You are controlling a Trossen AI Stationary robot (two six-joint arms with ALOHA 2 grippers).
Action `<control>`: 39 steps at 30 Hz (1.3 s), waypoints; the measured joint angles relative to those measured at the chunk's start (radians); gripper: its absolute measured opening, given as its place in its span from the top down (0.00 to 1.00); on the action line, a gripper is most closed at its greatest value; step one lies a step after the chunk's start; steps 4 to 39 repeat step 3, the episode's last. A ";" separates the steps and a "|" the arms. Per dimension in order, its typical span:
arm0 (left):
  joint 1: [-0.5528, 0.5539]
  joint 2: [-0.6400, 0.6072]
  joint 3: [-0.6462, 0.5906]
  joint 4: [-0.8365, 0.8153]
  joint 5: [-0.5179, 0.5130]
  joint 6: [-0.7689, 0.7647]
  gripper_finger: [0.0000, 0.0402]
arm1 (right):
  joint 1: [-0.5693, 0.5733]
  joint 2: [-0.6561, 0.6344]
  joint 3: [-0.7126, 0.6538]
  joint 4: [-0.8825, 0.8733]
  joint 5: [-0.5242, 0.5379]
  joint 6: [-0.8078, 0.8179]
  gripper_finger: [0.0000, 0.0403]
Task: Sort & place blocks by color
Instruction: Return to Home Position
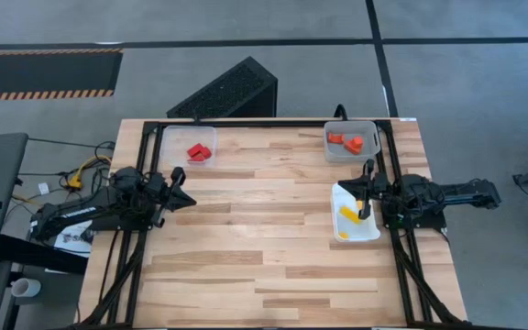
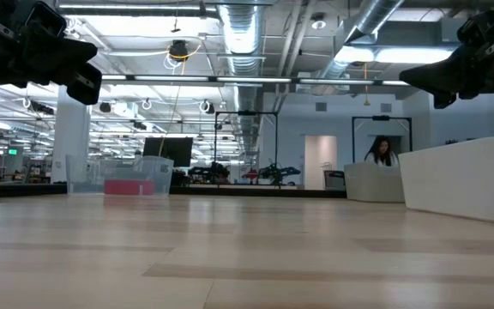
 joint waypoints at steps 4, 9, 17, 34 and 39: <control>0.000 0.000 0.000 0.000 0.000 0.001 1.00 | 0.000 0.000 0.000 0.000 0.000 0.000 0.92; 0.000 0.000 0.000 0.000 0.000 0.001 1.00 | 0.000 0.000 0.000 0.000 0.000 0.000 0.92; 0.000 0.000 0.000 0.000 0.000 0.001 1.00 | 0.000 0.000 0.000 0.000 0.000 0.000 0.92; 0.000 0.000 0.000 0.000 0.000 0.001 1.00 | 0.000 0.000 0.000 0.000 0.000 0.000 0.92; 0.000 0.000 0.000 0.000 0.000 0.001 1.00 | 0.000 0.000 0.000 0.000 0.000 0.000 0.92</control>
